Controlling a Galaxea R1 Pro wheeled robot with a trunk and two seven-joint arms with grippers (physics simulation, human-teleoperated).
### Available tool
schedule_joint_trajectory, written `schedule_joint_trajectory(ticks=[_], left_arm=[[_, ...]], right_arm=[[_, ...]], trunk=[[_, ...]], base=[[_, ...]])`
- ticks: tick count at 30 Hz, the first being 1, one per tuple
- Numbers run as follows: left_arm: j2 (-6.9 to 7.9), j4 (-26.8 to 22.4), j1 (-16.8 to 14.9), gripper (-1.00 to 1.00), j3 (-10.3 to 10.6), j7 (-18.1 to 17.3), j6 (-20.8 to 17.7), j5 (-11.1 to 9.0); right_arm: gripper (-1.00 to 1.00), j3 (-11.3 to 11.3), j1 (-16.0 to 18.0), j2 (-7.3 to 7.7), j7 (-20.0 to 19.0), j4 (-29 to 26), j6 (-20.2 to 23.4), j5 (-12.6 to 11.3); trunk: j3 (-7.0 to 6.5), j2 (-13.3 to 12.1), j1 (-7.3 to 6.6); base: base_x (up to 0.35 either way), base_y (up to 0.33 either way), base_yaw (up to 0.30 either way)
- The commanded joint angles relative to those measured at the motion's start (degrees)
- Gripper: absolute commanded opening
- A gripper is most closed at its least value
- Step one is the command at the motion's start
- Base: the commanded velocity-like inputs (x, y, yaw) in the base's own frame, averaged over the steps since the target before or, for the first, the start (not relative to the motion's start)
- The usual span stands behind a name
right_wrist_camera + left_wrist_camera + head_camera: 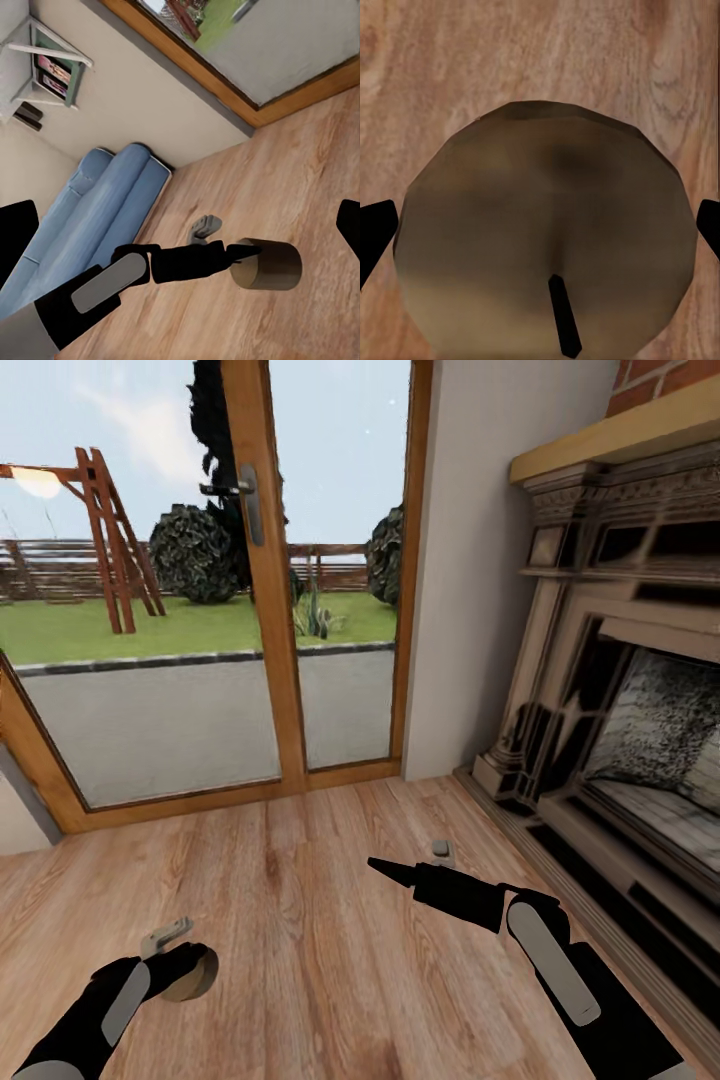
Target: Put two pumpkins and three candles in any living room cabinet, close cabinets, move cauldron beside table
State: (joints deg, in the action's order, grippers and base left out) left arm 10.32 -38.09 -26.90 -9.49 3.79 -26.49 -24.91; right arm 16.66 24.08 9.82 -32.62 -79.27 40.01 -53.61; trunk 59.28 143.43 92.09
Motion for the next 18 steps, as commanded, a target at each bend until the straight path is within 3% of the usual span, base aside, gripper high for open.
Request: schedule_joint_trajectory(ticks=[1,8,12,18], left_arm=[[0.01,-0.11,0.00,-1.00,0.02,0.42,-0.32,-0.60],[-0.06,-0.14,0.01,-1.00,0.03,0.44,-0.32,-0.58],[-0.12,-0.14,0.01,-1.00,0.08,0.50,-0.32,-0.55],[-0.12,-0.21,0.01,-1.00,0.01,0.51,-0.32,-0.58]], right_arm=[[1.00,0.04,0.03,0.03,0.04,-0.01,0.25,-0.27],[1.00,0.04,0.02,0.10,0.02,-0.01,0.24,-0.27],[1.00,0.04,0.04,0.03,0.03,-0.01,0.24,-0.27],[1.00,0.04,0.05,0.12,0.02,-0.10,0.24,-0.27]], trunk=[[-0.17,0.00,-0.03],[-1.72,-0.09,-0.21],[-2.61,-0.14,-0.32],[-2.59,-0.14,-0.32]], base=[[0.000,0.000,0.000],[-0.223,0.000,-0.003],[-0.328,0.000,-0.147],[-0.074,0.000,-0.057]])
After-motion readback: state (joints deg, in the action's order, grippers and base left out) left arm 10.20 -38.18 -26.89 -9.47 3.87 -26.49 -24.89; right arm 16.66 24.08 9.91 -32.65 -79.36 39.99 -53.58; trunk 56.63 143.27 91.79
